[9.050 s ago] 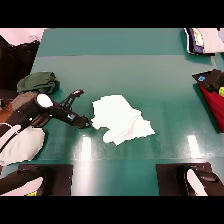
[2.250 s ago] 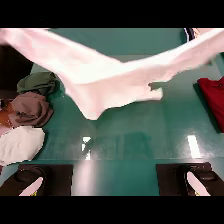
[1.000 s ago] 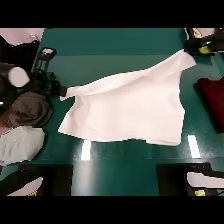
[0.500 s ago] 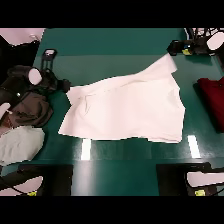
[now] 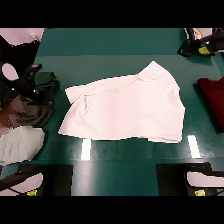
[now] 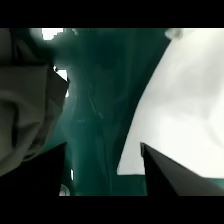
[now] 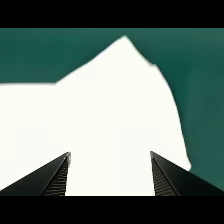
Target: Fold the shirts.
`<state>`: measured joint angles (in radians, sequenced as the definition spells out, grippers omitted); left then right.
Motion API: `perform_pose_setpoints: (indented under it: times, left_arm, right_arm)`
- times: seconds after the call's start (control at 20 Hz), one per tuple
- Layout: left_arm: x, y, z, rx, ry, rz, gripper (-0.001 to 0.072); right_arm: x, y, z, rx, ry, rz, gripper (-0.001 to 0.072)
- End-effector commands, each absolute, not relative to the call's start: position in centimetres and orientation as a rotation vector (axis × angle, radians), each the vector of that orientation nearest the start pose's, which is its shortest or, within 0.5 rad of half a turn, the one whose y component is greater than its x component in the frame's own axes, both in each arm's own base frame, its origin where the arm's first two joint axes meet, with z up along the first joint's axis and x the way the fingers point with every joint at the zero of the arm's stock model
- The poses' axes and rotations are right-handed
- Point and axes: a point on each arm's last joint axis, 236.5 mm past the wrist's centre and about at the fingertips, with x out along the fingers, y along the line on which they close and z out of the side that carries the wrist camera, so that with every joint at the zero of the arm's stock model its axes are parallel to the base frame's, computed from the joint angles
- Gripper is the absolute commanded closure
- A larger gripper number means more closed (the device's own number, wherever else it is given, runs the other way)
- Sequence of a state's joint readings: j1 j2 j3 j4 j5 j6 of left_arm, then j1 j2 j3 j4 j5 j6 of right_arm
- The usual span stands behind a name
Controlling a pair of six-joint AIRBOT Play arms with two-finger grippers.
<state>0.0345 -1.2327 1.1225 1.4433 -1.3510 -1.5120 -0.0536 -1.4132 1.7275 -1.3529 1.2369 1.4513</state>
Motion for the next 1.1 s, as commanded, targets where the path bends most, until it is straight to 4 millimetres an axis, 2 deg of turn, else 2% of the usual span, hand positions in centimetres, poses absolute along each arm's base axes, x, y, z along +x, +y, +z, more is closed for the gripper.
perform_pose_setpoints:
  times: [0.0,0.1,0.25,0.4,0.6,0.65,0.7,0.75,0.8,0.95,1.05]
  left_arm:
    - [28.3,-2.2,-2.7,-0.128,1.565,-0.114,0.0156]
    - [25.7,-2.6,-5.2,-0.150,1.642,-0.118,0.0156]
    - [23.7,-4.4,-7.9,-0.232,1.676,-0.151,0.0157]
    - [23.3,-5.4,-9.0,-0.215,1.670,-0.168,0.0156]
    - [24.1,-6.6,-9.2,-0.206,1.635,-0.162,0.0158]
    - [24.1,-6.7,-9.2,-0.211,1.634,-0.160,0.0262]
    - [24.1,-6.9,-9.1,-0.222,1.634,-0.165,0.0448]
    - [24.1,-7.0,-9.1,-0.226,1.634,-0.166,0.0547]
    - [24.1,-7.0,-9.1,-0.225,1.633,-0.167,0.0683]
    - [24.4,-7.0,-8.5,-0.221,1.614,-0.170,0.0680]
    - [25.2,-7.0,-6.9,-0.206,1.547,-0.184,0.0680]
  right_arm:
    - [44.2,2.4,16.4,0.064,0.958,0.174,0.0140]
    - [42.7,2.5,15.7,0.070,0.956,0.169,0.0140]
    - [41.2,2.4,14.7,0.077,0.938,0.157,0.0139]
    - [40.1,2.4,14.1,0.081,0.912,0.148,0.0140]
    - [39.3,2.3,14.4,0.081,0.889,0.142,0.0140]
    - [39.3,2.2,14.6,0.081,0.885,0.141,0.0140]
    - [39.2,2.3,14.7,0.080,0.883,0.142,0.0144]
    - [38.9,2.3,14.5,0.080,0.898,0.144,0.0162]
    - [38.2,2.4,14.0,0.080,0.936,0.151,0.0161]
    - [34.4,2.6,11.2,0.086,1.121,0.171,0.0161]
    - [31.3,1.6,8.0,0.131,1.239,0.140,0.0162]
